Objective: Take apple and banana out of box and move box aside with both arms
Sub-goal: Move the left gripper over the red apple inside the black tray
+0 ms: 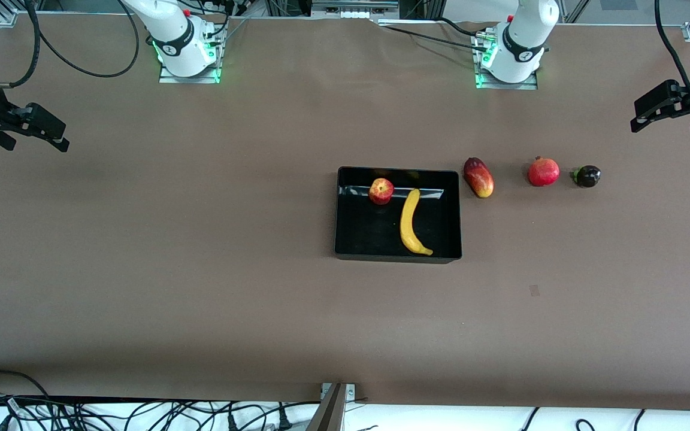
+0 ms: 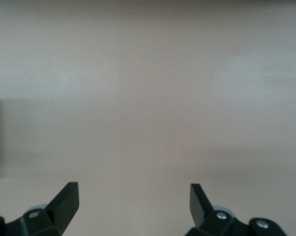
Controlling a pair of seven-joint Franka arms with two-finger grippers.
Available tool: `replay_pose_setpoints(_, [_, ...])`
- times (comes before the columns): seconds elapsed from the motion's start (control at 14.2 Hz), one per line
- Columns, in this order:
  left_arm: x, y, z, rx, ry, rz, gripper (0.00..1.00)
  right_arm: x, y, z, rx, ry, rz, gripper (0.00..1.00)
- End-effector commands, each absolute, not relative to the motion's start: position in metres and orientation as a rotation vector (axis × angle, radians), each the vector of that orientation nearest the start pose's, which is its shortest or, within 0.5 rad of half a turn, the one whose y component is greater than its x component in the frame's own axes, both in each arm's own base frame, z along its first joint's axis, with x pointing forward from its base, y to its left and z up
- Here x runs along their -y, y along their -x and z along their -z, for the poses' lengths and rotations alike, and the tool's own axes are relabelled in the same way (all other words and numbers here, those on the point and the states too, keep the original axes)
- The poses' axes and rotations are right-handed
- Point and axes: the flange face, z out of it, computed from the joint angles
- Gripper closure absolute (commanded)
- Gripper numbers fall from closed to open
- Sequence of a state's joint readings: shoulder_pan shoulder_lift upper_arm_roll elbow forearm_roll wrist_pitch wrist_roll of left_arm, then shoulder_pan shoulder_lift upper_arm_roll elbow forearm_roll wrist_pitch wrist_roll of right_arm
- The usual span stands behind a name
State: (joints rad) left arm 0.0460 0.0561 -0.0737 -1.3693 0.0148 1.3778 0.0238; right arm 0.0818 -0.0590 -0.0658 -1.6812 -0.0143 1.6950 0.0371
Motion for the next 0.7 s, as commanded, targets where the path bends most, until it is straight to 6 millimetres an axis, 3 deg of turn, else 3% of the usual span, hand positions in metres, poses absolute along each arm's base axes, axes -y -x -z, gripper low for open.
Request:
replay_pose_setpoints(0.0, [0.015, -0.545, -0.674, -0.080, 3.144, -0.079, 0.00, -0.004, -0.550, -0.619, -0.023, 3.144, 0.123, 0.00])
replay_pose_setpoints(0.42, [0.016, -0.546, -0.673, -0.062, 3.149, -0.082, 0.00, -0.004, -0.550, -0.619, -0.023, 3.144, 0.123, 0.00])
replay_pose_setpoints(0.49, [0.021, -0.549, -0.662, -0.046, 3.167, -0.105, 0.00, -0.004, -0.550, -0.619, -0.023, 3.144, 0.123, 0.00])
replay_pose_setpoints(0.63, [0.065, -0.560, -0.633, 0.062, 3.166, -0.074, 0.00, -0.004, -0.550, -0.619, -0.023, 3.144, 0.123, 0.00])
